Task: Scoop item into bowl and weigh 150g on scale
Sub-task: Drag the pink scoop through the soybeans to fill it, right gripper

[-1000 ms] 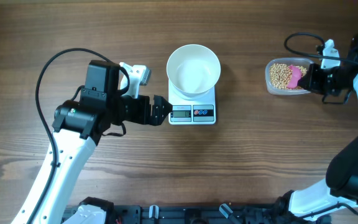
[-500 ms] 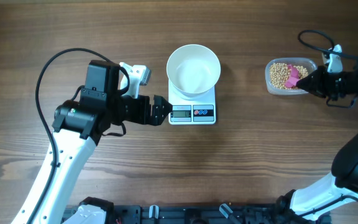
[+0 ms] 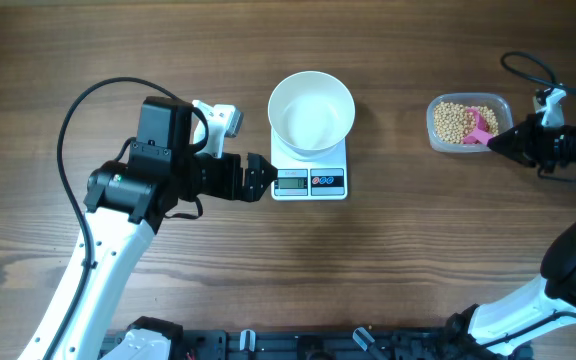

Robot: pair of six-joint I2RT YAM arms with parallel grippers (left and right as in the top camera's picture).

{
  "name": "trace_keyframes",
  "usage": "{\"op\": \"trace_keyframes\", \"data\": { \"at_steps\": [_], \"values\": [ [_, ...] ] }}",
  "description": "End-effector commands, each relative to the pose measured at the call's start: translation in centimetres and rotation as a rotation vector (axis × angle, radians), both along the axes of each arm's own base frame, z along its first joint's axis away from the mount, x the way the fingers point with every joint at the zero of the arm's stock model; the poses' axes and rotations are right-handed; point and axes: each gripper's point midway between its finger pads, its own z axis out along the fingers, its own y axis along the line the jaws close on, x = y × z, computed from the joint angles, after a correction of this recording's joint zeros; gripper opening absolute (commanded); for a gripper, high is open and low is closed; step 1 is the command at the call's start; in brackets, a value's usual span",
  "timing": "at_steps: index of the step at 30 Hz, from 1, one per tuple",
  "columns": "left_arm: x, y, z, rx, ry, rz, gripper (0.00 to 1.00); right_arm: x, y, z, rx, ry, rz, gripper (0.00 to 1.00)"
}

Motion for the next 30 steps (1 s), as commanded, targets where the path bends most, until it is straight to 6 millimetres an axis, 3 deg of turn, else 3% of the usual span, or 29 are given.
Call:
{"op": "trace_keyframes", "data": {
  "at_steps": [1, 10, 16, 24, 30],
  "values": [
    [0.5, 0.2, 0.7, 0.000, -0.022, 0.009, 1.00, -0.1, 0.8, -0.6, 0.060, 0.002, 0.018, 0.04],
    [0.5, 0.2, 0.7, 0.000, -0.022, 0.010, 1.00, 0.5, 2.6, -1.4, 0.243, 0.005, 0.010, 0.04],
    [0.5, 0.2, 0.7, 0.000, -0.022, 0.009, 1.00, 0.7, 1.7, -1.4, 0.251, 0.011, -0.038, 0.04],
    [0.5, 0.2, 0.7, 0.000, -0.022, 0.009, 1.00, -0.2, 2.3, -1.2, 0.271, 0.024, -0.009, 0.04],
    [0.5, 0.2, 0.7, 0.000, -0.022, 0.009, 1.00, 0.4, 2.3, -0.8, 0.292, -0.008, -0.021, 0.04]
  ]
}}
